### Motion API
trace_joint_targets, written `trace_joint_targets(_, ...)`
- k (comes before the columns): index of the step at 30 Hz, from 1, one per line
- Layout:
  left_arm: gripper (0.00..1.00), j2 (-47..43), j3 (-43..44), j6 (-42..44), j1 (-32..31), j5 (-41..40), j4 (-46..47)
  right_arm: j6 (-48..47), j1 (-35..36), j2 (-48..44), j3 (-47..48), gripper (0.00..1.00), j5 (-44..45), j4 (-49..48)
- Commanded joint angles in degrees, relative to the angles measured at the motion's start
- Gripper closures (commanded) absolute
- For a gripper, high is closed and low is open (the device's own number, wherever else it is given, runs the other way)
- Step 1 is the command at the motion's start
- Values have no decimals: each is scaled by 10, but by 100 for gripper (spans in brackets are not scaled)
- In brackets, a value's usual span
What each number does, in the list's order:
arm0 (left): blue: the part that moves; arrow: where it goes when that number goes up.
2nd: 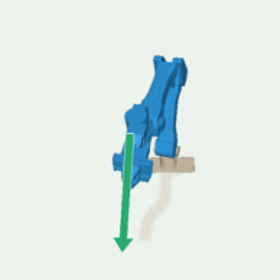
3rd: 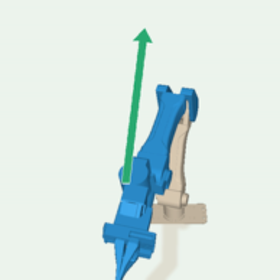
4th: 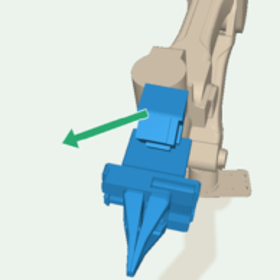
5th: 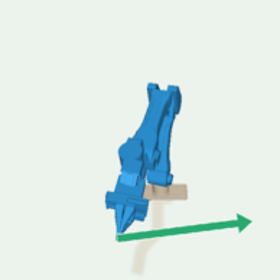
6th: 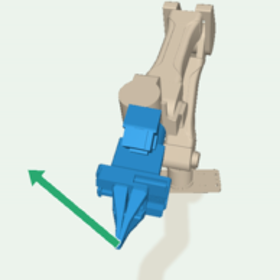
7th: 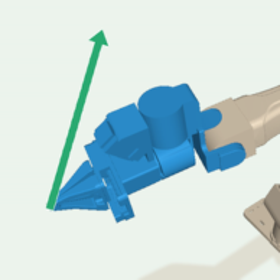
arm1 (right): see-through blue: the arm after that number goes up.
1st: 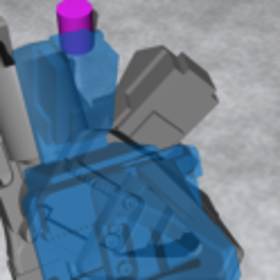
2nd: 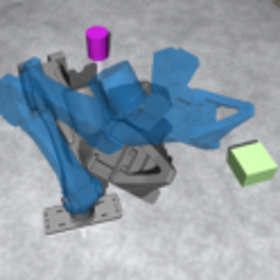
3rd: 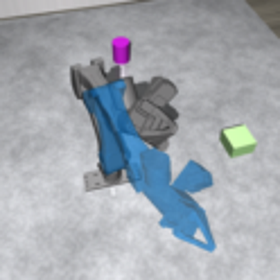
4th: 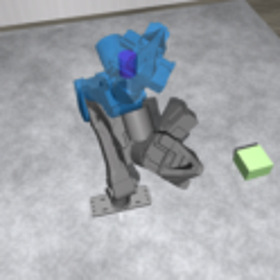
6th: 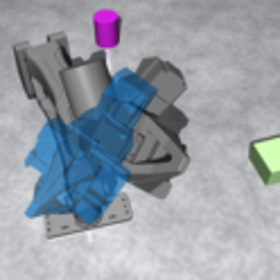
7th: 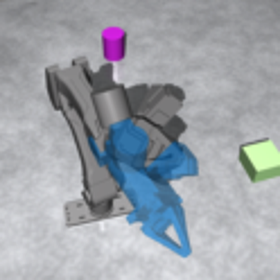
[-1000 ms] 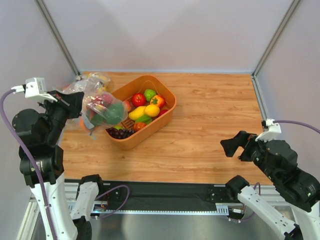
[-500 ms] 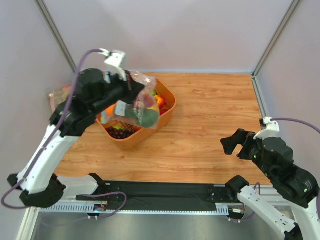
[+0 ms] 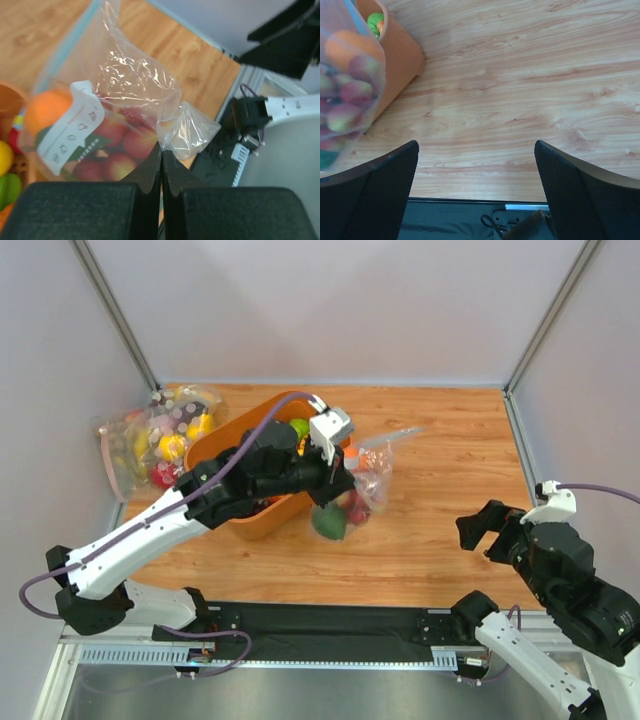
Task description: Open the zip-top bag and remove the fake food
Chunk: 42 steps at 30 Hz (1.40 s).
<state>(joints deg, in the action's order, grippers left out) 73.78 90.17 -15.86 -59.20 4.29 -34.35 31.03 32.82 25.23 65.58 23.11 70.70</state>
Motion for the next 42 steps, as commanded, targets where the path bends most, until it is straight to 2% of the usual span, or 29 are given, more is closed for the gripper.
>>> trace_joint_targets(1, 100, -7, -74, 24, -32, 109, 64, 10, 0, 2, -14, 0, 6, -15)
trace_joint_targets(5, 100, 24, -158, 57, -91, 110, 55, 16, 0, 4, -36, 0, -1, -33)
trace_joint_targets(9, 99, 57, -250, 43, -130, 51, 49, 21, 0, 8, -51, 0, -19, -54)
trace_joint_targets(12, 78, 59, -278, 31, -144, -3, 25, 20, 0, 11, -56, 0, -26, -56)
trace_joint_targets(13, 63, 52, -280, 29, -145, -12, 17, 18, 0, 11, -57, 0, -25, -56)
trace_joint_targets(14, 57, 44, -283, 27, -146, -21, 12, 18, 0, 12, -58, 0, -26, -56)
trace_joint_targets(17, 41, 3, -287, 21, -155, -41, 0, 17, 0, 10, -61, 0, -26, -56)
trace_joint_targets(18, 39, -9, -286, 17, -156, -60, -4, 17, 0, 9, -63, 0, -26, -57)
trace_joint_targets(19, 31, -36, -286, 15, -157, -69, -3, 17, 0, 9, -65, 0, -27, -57)
trace_joint_targets(21, 27, -63, -291, 5, -157, -111, 5, 18, 0, 4, -70, 0, -32, -61)
trace_joint_targets(24, 14, -116, -305, -9, -157, -189, 30, 14, 0, 3, -82, 0, -46, -70)
trace_joint_targets(27, 11, -116, -304, -19, -157, -255, 34, 12, 0, 4, -86, 0, -56, -75)
trace_joint_targets(30, 10, -71, -287, -29, -154, -289, 21, 12, -1, 5, -90, 0, -61, -78)
trace_joint_targets(36, 9, 8, -290, -46, -91, -227, 81, 21, -1, -4, -98, 0, -77, -80)
trace_joint_targets(42, 8, 63, -267, -26, -62, -228, 111, 14, 0, -4, -109, 0, -105, -82)
